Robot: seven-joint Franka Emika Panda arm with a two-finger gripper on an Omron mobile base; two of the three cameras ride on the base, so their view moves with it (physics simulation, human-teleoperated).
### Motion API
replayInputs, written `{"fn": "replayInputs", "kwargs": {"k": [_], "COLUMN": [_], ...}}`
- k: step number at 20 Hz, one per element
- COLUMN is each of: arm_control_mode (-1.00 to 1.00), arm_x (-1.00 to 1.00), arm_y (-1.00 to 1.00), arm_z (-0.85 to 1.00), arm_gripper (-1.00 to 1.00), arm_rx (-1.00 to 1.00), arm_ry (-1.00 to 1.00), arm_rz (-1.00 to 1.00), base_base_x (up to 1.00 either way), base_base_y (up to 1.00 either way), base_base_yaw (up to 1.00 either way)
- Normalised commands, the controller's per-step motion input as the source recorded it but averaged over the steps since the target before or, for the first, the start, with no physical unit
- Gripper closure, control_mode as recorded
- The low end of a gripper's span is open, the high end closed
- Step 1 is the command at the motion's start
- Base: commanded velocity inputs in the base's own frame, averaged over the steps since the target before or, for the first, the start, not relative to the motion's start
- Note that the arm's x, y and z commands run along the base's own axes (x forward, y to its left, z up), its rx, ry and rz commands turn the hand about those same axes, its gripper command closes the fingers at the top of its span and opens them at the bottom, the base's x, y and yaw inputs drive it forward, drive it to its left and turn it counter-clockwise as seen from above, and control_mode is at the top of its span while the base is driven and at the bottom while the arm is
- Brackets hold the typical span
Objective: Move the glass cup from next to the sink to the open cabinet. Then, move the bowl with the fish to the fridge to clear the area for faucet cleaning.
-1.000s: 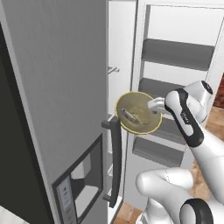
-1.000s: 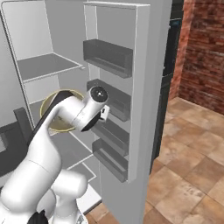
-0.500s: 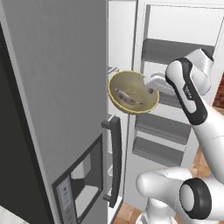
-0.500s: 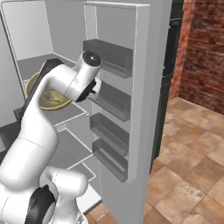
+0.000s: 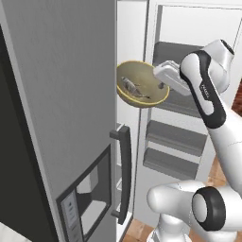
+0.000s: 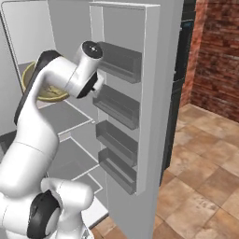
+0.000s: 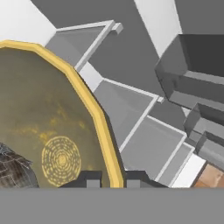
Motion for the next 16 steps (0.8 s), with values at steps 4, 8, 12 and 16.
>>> {"fn": "replayInputs", "kwargs": {"k": [4, 8, 12, 16], "arm_control_mode": [-1.00, -1.00, -1.00, -1.00], "arm_x": [-0.07, 0.03, 0.38, 0.51], "arm_y": [0.00, 0.02, 0.17, 0.07], "arm_z": [-0.30, 0.09, 0.34, 0.63], "arm_gripper": [1.00, 1.00, 1.00, 1.00], "arm_rx": [0.27, 0.06, 0.00, 0.00], "arm_ry": [0.00, -0.03, 0.00, 0.00], "arm_rz": [-0.27, -0.02, -0.04, -0.03], "base_base_x": [0.00, 0.00, 0.00, 0.00], "base_base_y": [0.00, 0.00, 0.00, 0.00], "base_base_yaw": [0.00, 0.00, 0.00, 0.00]}}
